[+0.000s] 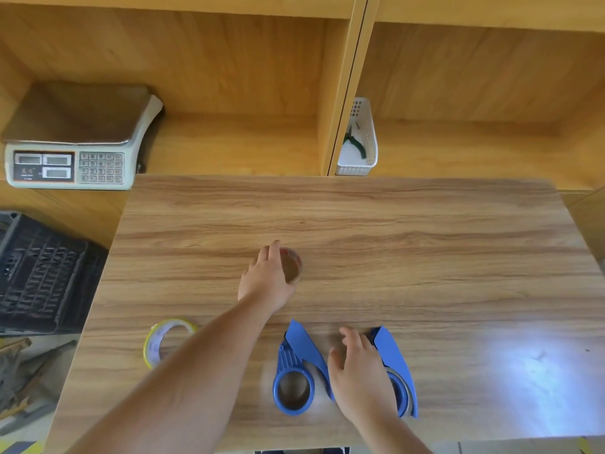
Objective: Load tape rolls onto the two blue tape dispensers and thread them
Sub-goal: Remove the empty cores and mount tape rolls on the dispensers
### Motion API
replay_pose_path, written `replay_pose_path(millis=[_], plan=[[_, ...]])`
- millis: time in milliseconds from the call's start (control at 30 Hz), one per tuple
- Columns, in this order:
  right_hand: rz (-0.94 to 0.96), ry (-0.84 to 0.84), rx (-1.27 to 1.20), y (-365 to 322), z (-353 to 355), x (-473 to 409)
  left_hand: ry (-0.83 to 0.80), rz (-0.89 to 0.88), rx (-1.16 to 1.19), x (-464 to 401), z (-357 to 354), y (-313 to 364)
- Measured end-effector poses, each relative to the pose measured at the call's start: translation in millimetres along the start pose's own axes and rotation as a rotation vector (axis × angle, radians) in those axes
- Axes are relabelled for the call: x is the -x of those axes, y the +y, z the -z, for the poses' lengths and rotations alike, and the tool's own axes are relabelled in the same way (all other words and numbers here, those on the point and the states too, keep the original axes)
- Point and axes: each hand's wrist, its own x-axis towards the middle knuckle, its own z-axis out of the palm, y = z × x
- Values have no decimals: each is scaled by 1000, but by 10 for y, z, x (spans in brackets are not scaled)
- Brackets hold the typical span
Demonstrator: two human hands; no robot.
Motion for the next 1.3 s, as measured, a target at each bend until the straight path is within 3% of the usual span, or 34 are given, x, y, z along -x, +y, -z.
replay_pose_path(millis=[300,400,533,733,867,1100,1300], plan=[[11,-18,3,6,21,-32,-44,57,32,-47,-71,-11],[4,-17,-4,4,67,-2,30,79,67,122,-60,74],[15,-6,-1,29,180,74,92,-51,92,523,-81,307],[32,78,86,371,442,200,2,-246,95,1313,-429,582],[-24,117,118,752,560,263,-59,-288,187,1727,-785,753],[-173,-40,58,1192,622,386,-159,-212,125,2117,-1343,951],[-155,-132,11,1242,630,431,-125,-133,-34,2152,-1514,967]])
